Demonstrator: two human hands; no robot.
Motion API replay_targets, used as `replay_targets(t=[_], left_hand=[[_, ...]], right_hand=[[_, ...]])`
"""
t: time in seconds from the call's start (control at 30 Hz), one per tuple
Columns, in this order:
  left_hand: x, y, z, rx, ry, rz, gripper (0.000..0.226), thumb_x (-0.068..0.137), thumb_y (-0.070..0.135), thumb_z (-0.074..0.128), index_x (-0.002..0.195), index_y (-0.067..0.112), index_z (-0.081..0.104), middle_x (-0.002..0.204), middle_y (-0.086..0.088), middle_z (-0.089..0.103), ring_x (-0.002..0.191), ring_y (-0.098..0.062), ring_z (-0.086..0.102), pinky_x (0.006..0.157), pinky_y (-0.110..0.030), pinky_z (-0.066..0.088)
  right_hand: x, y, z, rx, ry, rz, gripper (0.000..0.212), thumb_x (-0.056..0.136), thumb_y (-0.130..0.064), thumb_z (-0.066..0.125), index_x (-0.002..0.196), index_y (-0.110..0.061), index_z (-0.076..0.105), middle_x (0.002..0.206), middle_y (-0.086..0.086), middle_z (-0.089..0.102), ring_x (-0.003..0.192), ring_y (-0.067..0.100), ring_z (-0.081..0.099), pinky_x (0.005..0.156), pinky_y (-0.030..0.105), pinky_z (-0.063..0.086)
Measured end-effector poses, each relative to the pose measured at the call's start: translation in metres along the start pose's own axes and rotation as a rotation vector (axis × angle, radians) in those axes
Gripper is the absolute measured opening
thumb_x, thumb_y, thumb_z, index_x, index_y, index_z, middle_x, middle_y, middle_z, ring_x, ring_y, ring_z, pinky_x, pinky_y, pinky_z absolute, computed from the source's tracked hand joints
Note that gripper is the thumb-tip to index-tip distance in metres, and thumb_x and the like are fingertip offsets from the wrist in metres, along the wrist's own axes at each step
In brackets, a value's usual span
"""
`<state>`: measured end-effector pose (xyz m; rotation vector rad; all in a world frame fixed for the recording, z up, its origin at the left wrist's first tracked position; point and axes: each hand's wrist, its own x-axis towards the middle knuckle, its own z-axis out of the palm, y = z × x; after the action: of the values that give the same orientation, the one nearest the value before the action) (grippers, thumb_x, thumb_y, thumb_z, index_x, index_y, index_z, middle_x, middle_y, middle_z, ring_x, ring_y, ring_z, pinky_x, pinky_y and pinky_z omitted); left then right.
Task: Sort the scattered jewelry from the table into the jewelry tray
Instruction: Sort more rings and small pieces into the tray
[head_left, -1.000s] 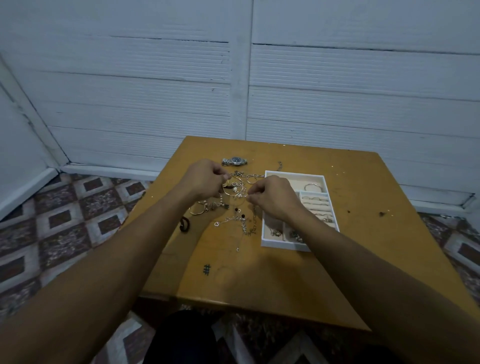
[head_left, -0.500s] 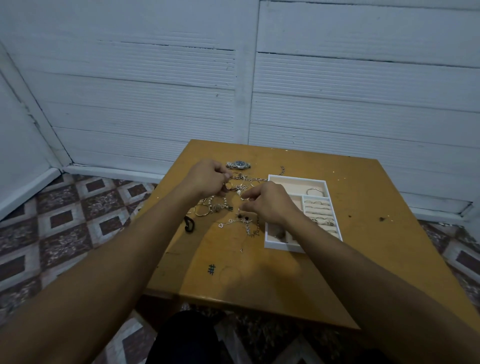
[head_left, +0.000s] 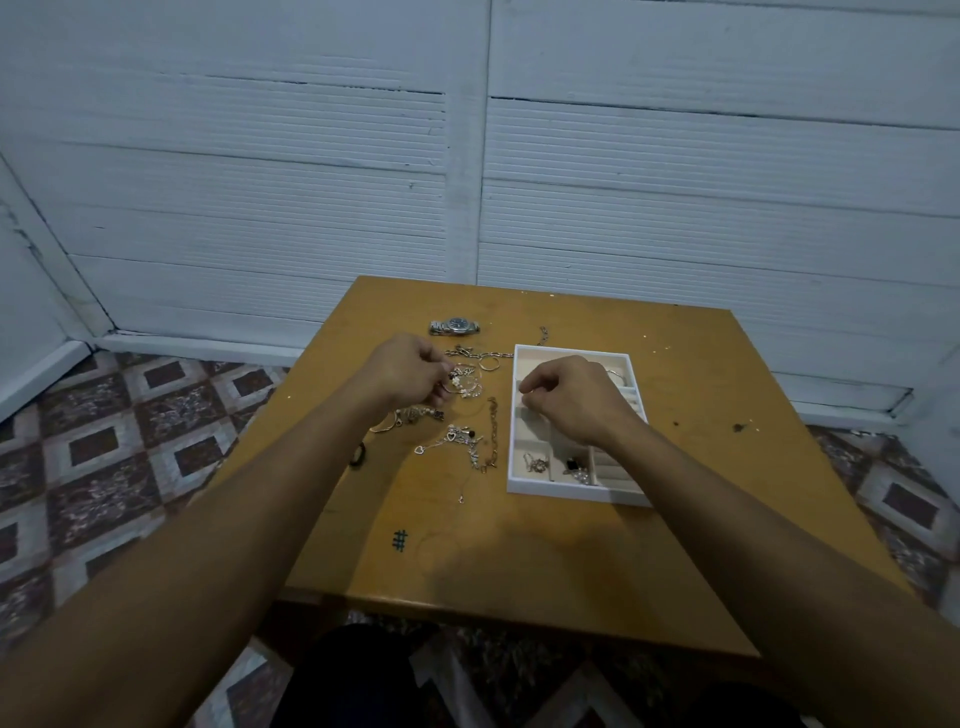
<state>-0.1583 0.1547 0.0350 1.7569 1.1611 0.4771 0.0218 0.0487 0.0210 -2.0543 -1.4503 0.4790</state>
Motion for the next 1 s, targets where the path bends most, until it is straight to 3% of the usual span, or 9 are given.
replay_targets(t=[0.17, 0.27, 0.43, 0.6, 0.77, 1.0], left_hand=[[0.016, 0.013, 0.02, 0.005, -0.037, 0.039, 0.011, 0.095, 0.003, 0.055, 0.098, -0.001, 0.064, 0.076, -0.014, 0.066, 0.057, -0.016, 0.063, 0.062, -0.027, 0.058], [0.03, 0.027, 0.039, 0.021, -0.044, 0.076, 0.01, 0.095, 0.002, 0.055, 0.096, -0.003, 0.064, 0.075, -0.015, 0.066, 0.052, -0.014, 0.063, 0.06, -0.028, 0.057], [0.052, 0.051, 0.085, 0.018, -0.034, 0.118, 0.009, 0.093, 0.001, 0.057, 0.091, -0.003, 0.065, 0.074, -0.015, 0.065, 0.046, -0.011, 0.062, 0.058, -0.026, 0.059], [0.078, 0.062, 0.129, 0.172, 0.027, 0.159, 0.009, 0.09, 0.01, 0.064, 0.087, 0.009, 0.072, 0.077, -0.008, 0.07, 0.064, -0.017, 0.065, 0.06, -0.025, 0.057], [0.093, 0.065, 0.156, 0.293, 0.091, 0.14, 0.013, 0.084, 0.014, 0.065, 0.08, 0.017, 0.077, 0.087, 0.001, 0.073, 0.085, -0.015, 0.065, 0.064, -0.023, 0.042], [0.1, 0.061, 0.178, 0.393, 0.15, 0.184, 0.014, 0.084, 0.011, 0.062, 0.083, 0.013, 0.076, 0.089, -0.008, 0.072, 0.089, -0.024, 0.067, 0.076, -0.037, 0.058]], right_hand=[[-0.004, 0.027, -0.03, -0.001, 0.066, 0.058, 0.016, 0.088, -0.015, 0.062, 0.095, -0.02, 0.075, 0.095, -0.005, 0.069, 0.072, 0.008, 0.058, 0.057, 0.017, 0.041], [-0.006, 0.045, -0.05, 0.008, 0.124, 0.081, 0.017, 0.087, -0.014, 0.06, 0.094, -0.018, 0.075, 0.093, -0.004, 0.071, 0.07, 0.006, 0.059, 0.057, 0.017, 0.042], [-0.006, 0.075, -0.077, -0.016, 0.167, 0.106, 0.017, 0.087, -0.016, 0.059, 0.096, -0.019, 0.073, 0.094, -0.004, 0.068, 0.086, 0.012, 0.061, 0.066, 0.022, 0.043], [-0.007, 0.104, -0.091, -0.112, 0.174, 0.086, 0.029, 0.09, -0.024, 0.062, 0.118, -0.019, 0.066, 0.111, -0.003, 0.065, 0.1, 0.01, 0.056, 0.079, 0.025, 0.044], [-0.01, 0.127, -0.097, -0.131, 0.185, 0.08, 0.03, 0.091, -0.024, 0.063, 0.12, -0.019, 0.065, 0.118, -0.002, 0.065, 0.099, 0.008, 0.054, 0.08, 0.024, 0.042], [-0.011, 0.144, -0.097, -0.153, 0.19, 0.087, 0.029, 0.092, -0.029, 0.061, 0.12, -0.02, 0.065, 0.119, -0.001, 0.066, 0.098, 0.007, 0.055, 0.079, 0.023, 0.043]])
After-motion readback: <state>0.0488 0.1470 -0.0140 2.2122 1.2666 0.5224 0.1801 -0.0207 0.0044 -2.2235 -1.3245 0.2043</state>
